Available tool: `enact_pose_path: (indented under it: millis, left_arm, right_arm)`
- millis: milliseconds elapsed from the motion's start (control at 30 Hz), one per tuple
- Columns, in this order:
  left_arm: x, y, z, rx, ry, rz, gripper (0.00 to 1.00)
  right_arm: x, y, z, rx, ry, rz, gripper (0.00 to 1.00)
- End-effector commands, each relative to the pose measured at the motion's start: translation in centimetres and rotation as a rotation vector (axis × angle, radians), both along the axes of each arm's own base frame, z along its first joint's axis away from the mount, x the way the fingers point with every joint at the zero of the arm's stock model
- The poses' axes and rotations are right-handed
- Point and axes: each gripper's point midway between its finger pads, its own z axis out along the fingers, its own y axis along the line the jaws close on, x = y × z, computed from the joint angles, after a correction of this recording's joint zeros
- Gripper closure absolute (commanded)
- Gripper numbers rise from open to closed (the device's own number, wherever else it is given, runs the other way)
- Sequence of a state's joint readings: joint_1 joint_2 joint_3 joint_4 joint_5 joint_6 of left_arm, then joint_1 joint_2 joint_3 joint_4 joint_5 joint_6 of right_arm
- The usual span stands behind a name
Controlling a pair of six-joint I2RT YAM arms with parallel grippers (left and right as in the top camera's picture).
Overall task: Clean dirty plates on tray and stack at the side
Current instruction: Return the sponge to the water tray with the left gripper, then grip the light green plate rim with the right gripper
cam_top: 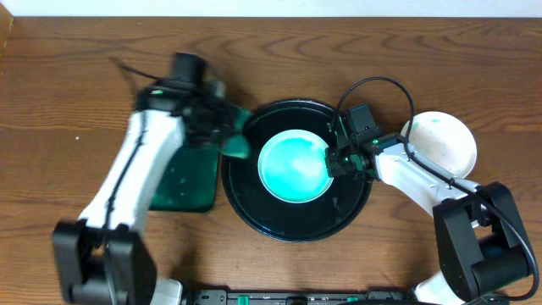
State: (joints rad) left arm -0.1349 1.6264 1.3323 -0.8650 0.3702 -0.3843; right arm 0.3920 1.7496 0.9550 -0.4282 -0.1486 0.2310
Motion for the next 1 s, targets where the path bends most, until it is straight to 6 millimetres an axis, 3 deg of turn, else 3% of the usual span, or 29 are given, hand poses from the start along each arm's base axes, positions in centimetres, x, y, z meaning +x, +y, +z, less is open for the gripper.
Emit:
enact_pose_path:
  millis: [0,100,300,400,467,500,633,733,967]
  left_arm:
    - [0.6,7.7,-1.2,0.31,-0.006,0.153,0.93]
    - [0.0,10.7,-3.3,0.391,0.05,0.213,0.93]
    - [-1.4,13.3,-8.7,0.435,0.176,0.255,0.93]
    - [-1.6,14.3,-10.0,0.442,0.215,0.276,0.93]
    - [-1.7,14.5,-10.1,0.423,0.225,0.287,0.83]
    - [-1.8,14.4,-9.8,0.403,0.227,0.291,0.73]
    - [-2.1,14.2,-7.7,0.325,0.208,0.312,0.58]
    - [-2.4,14.1,-5.3,0.277,0.16,0.333,0.4]
    - [-3.1,13.8,1.2,0.222,-0.028,0.361,0.28]
  right_arm:
    - [0.4,-0.1,0.1,-0.022,-0.019,0.019,0.99]
    - [0.4,-0.1,0.1,-0.03,-0.026,0.046,0.99]
    - [0.3,0.0,0.1,-0.022,-0.02,0.05,0.99]
    - [0.3,0.1,0.1,-0.022,-0.02,0.052,0.99]
    - [0.3,0.1,0.1,-0.021,-0.023,0.052,0.99]
    - [0.4,0.1,0.2,-0.019,-0.027,0.052,0.99]
    - [0.9,0.7,1.2,0.01,-0.05,0.059,0.99]
    - [1.5,1.1,3.2,0.03,-0.093,0.06,0.99]
    - [3.8,3.4,9.5,0.081,-0.265,0.125,0.99]
